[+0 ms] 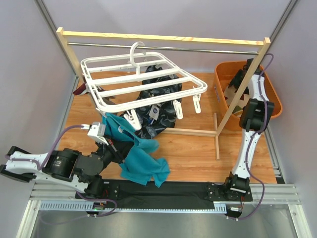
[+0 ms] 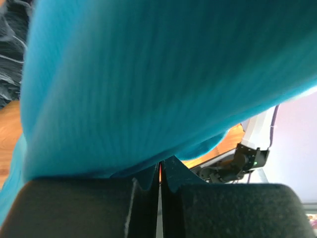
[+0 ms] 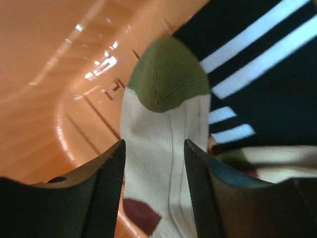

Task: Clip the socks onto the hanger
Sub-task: Open the clamp at the hanger.

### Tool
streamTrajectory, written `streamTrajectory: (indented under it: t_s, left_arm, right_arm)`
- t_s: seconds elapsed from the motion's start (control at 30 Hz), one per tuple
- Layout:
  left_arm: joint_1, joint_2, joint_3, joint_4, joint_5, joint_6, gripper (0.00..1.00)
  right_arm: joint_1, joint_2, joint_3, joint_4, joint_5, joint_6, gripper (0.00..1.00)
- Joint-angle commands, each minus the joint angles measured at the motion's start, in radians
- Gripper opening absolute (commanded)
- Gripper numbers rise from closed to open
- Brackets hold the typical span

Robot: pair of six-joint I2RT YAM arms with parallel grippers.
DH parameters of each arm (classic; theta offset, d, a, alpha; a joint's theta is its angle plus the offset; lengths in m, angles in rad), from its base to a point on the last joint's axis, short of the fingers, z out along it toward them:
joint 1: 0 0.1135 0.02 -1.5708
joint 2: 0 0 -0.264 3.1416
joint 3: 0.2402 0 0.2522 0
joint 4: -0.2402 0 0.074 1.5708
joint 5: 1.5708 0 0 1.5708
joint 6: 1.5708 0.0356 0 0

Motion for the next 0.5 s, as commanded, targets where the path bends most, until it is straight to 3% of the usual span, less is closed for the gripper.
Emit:
streamTrajectory:
  t_s: [0.0, 0.13, 0.3, 0.47]
  left_arm:
    - [-0.001, 0.016, 0.032, -0.050, -0.031, -0.035, 0.00]
    - [-0.001, 0.042, 0.075, -0.072, -0.032, -0.003, 0.00]
    - [-0.001, 0.042, 0.122, -0.011, -0.028, 0.114, 0.00]
    - [-0.001, 0.025, 0.107, -0.007, -0.019, 0.103, 0.00]
  right_arm:
    - [0.020, 0.010, 0.033, 0.016, 0.047, -0.023, 0.53]
    - [0.023, -0.029, 0.002, 0.023, 0.036, -0.037, 0.53]
    - [0.023, -0.108, -0.046, 0.000, 0.000, -0.035, 0.63]
    - [0.020, -0.103, -0.030, -0.022, 0.004, -0.017, 0.69]
